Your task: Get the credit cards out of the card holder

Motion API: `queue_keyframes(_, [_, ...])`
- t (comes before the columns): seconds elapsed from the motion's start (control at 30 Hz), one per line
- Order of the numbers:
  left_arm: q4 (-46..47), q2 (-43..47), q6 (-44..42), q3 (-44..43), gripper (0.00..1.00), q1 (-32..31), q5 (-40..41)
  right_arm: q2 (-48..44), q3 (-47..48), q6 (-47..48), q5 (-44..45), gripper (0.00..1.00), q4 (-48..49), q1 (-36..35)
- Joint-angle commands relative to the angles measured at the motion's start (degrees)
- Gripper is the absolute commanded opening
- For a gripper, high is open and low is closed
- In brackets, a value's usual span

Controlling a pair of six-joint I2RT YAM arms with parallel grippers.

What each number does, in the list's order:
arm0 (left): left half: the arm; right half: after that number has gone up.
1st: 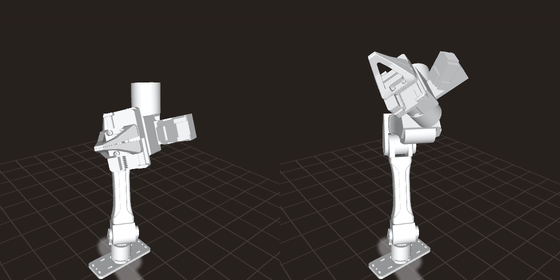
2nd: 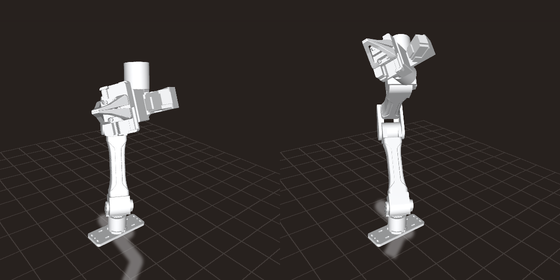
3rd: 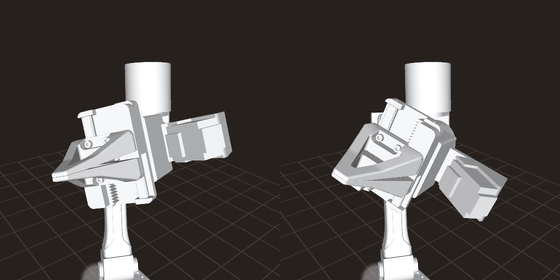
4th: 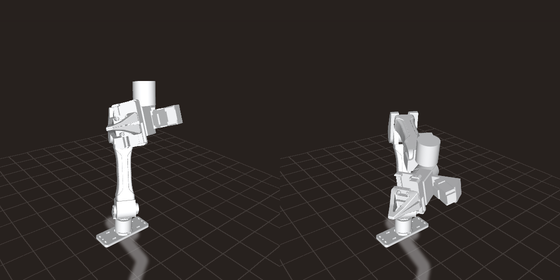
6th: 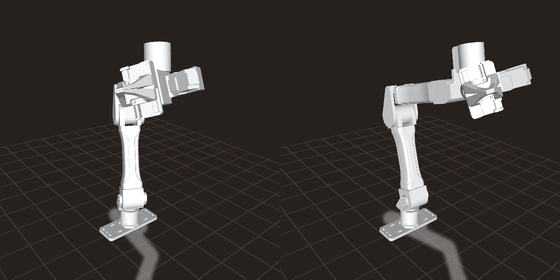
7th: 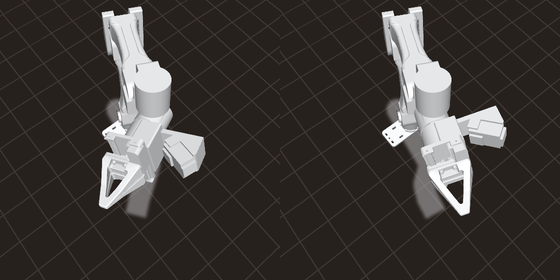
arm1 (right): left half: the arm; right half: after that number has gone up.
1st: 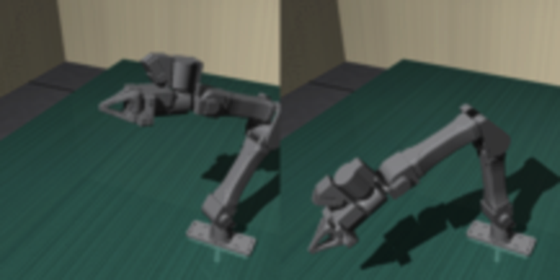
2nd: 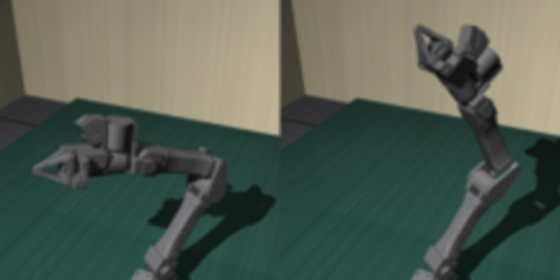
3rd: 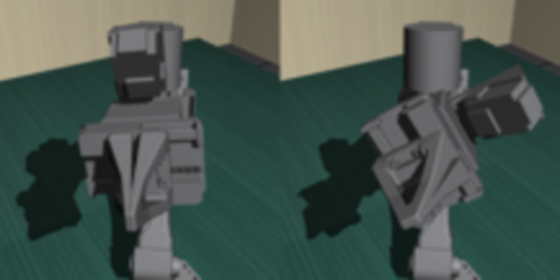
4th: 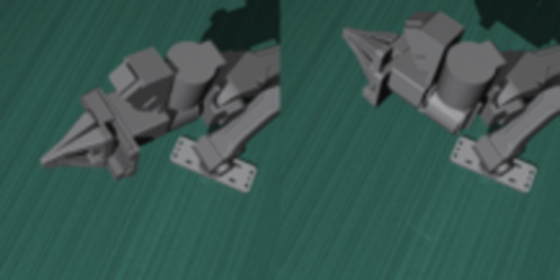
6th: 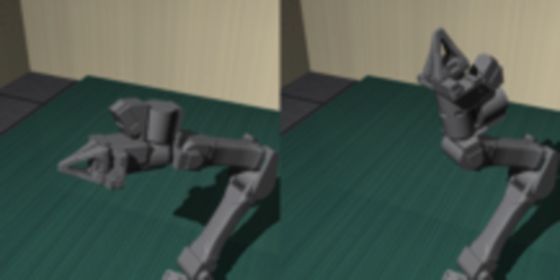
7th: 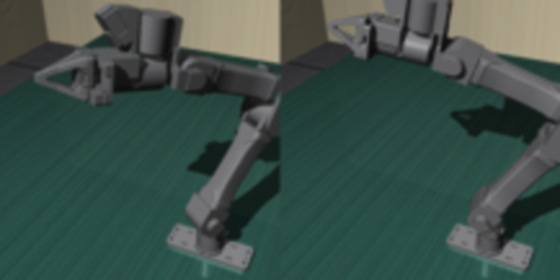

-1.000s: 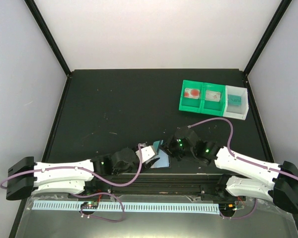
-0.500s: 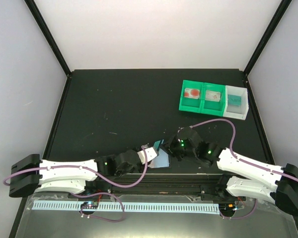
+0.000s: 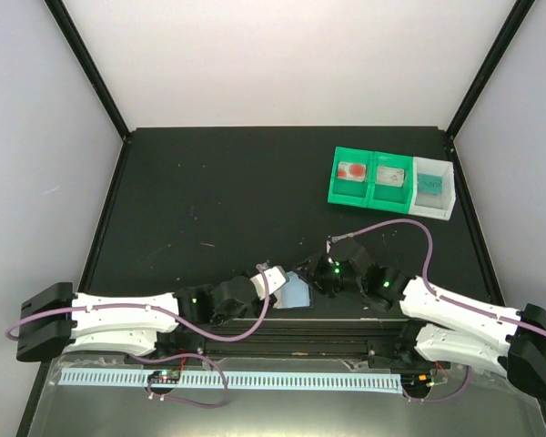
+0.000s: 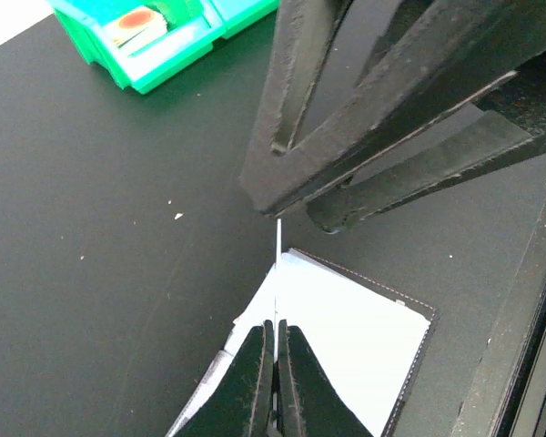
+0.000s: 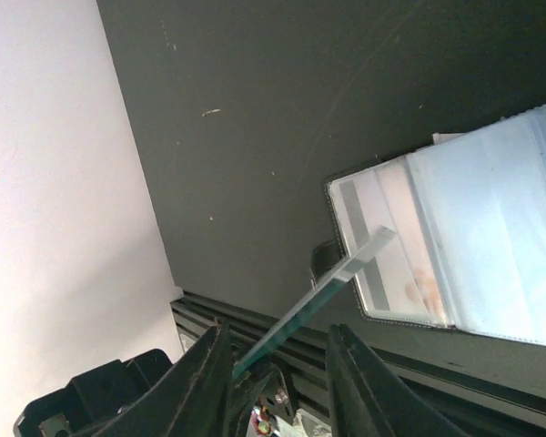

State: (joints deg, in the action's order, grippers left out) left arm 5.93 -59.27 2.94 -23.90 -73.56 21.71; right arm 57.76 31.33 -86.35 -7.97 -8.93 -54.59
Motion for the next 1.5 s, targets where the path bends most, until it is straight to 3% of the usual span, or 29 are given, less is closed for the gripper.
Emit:
queue_keyframes(0.0, [-1.10,0.26,5.17,-1.41,0.02,0.79,0.09,-2.33,-1.67,6.67,1.75,0.34,0.24,0.01])
queue_keyframes(0.23, [-0.29,4.84,12.29,-0.04,0.02,6.22,-8.84,-6.41,-4.18,17.23,5.24,0.40,1.20,0.01])
queue_keyframes(0.47, [2.27,13.50,21.32,3.46,0.01,12.70,-15.68,-11.61,-10.75,25.69,-2.18,0.42,15.90,0.01])
queue_keyframes(0.7, [3.13,22.29,35.06,4.78,0.02,15.36,-21.05,-13.67,-13.11,25.84,-5.11,0.44,23.86,0.01])
queue_keyframes(0.97, [7.35,26.50,44.69,6.38,0.02,15.55,-24.93,-11.97,-16.01,21.91,-8.38,0.43,35.73,0.01])
queue_keyframes(1.33, [13.55,26.56,51.74,9.05,0.02,15.57,-29.04,-11.83,-18.69,18.47,-8.38,0.35,42.29,0.01])
queue_keyframes(1.47, [14.95,26.62,53.10,9.90,0.02,15.64,-29.63,-13.64,-19.65,17.91,-6.94,0.26,42.24,0.05])
